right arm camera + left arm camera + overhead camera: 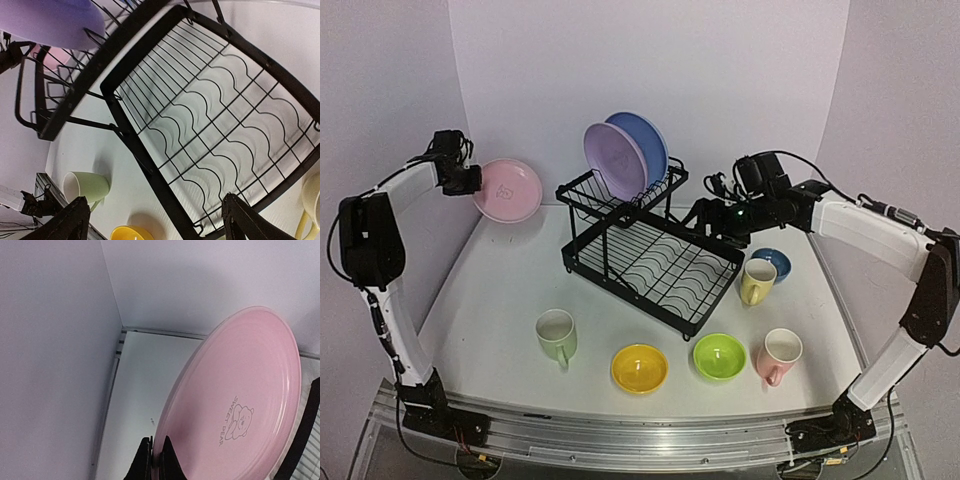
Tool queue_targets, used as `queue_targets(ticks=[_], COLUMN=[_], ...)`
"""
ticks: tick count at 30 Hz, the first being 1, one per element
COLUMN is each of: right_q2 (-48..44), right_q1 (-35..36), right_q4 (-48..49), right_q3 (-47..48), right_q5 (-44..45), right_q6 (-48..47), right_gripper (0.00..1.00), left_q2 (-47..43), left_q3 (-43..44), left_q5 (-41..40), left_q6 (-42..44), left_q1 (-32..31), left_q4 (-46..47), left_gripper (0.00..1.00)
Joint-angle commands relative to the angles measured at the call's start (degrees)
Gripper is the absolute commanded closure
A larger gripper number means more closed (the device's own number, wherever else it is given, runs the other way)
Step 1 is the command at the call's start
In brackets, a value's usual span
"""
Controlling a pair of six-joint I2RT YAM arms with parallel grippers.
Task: Load the mixed dishes into the dish rack
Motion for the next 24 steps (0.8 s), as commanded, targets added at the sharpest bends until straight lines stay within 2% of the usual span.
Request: queue_targets(ticks=[1, 4, 13, 17, 21, 24], right_q2=[-4.23, -5.33, -0.69, 1.69, 3.71, 5.48], right_q1=[0.45, 1.67, 10.37, 10.99, 11.22, 11.46], right_q4=[1.30, 1.30, 4.64, 10.25, 15.71, 18.05], right_q3=[7.21, 11.27, 24.36, 26.06, 26.29, 27.33], right_q5=[1.38, 3.32, 4.31, 2.35, 1.48, 0.28], right_q6=[-0.84, -3.00, -16.85, -17.06, -15.71, -15.53], right_gripper=[0.14, 0.16, 0.18, 0.18, 0.19, 0.19], left_q2=[-10.03, -14.68, -27.47, -28.22, -26.97, -26.11], left_q3=[-5.63, -6.92, -12.79, -10.32, -4.76, -2.88], left_q5=[-3.18, -0.07, 23.01, 29.23, 38.54, 43.39], left_q6=[14.98, 21.97, 39.17, 43.02, 48.62, 53.97], left_q1=[-0.18, -0.30, -2.29, -4.89, -6.16, -9.53], left_q4=[9.76, 12.80, 23.68, 25.97, 23.32, 23.36], left_gripper=[1.00, 1.00, 1.00, 1.00, 1.00, 1.00])
